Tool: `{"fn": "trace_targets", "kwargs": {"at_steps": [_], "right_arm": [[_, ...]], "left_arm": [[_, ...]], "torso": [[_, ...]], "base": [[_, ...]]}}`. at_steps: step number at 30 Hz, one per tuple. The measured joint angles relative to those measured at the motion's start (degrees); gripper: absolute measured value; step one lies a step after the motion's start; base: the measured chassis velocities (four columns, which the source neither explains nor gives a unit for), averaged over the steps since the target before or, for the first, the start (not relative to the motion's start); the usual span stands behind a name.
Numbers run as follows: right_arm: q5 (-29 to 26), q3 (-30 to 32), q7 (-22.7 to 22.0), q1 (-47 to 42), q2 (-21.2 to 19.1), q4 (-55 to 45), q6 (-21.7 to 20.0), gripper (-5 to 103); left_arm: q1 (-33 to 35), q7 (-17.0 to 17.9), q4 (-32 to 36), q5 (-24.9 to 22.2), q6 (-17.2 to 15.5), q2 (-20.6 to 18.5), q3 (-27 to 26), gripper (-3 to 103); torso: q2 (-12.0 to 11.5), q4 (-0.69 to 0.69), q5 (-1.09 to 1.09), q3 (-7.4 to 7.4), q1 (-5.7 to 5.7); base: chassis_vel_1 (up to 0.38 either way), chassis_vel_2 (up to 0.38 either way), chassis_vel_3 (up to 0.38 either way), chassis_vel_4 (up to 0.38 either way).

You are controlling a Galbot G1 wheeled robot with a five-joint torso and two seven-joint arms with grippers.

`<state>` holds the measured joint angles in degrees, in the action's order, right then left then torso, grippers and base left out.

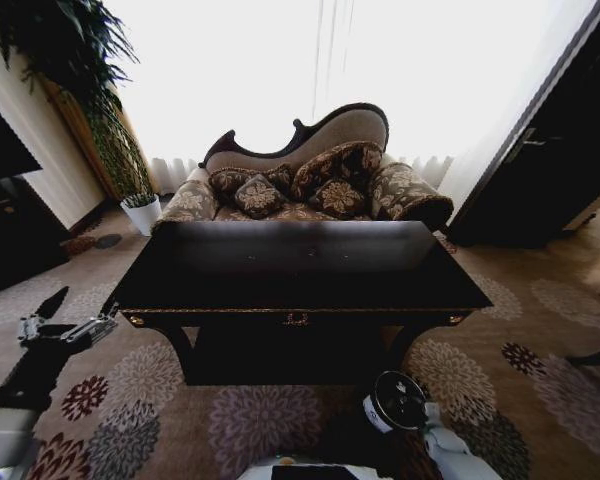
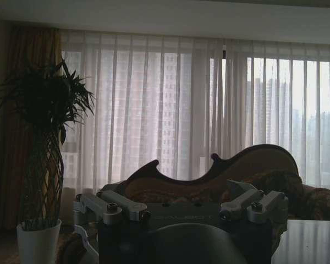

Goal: Move to the front of the table and place the trash on the table into the trash bin.

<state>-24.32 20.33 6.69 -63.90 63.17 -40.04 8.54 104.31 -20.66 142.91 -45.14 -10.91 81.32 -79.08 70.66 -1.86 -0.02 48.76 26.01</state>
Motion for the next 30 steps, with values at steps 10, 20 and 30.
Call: {"fn": "trace_targets", "kwargs": {"at_steps": [10,20,30], "right_arm": [[0.02,0.44,0.12,-1.61,0.98,-2.29,-0.56,66],[-0.03,0.81,0.21,-2.62,1.26,-3.66,-0.74,99],[7.85,1.93,4.03,-2.25,0.69,-1.49,3.15,100]], "left_arm": [[-0.61,-0.03,-0.50,0.26,0.11,0.17,0.96,100],[-0.52,-0.07,-0.44,0.26,0.17,0.16,1.05,100],[-0.55,-0.09,-0.35,0.33,0.18,0.06,1.29,100]], "torso": [[0.00,0.00,0.00,0.00,0.00],[0.00,0.00,0.00,0.00,0.00],[0.00,0.00,-0.01,0.00,-0.01]], "base": [[0.000,0.000,0.000,0.000],[0.000,0.000,0.000,0.000],[0.000,0.000,0.000,0.000]]}}
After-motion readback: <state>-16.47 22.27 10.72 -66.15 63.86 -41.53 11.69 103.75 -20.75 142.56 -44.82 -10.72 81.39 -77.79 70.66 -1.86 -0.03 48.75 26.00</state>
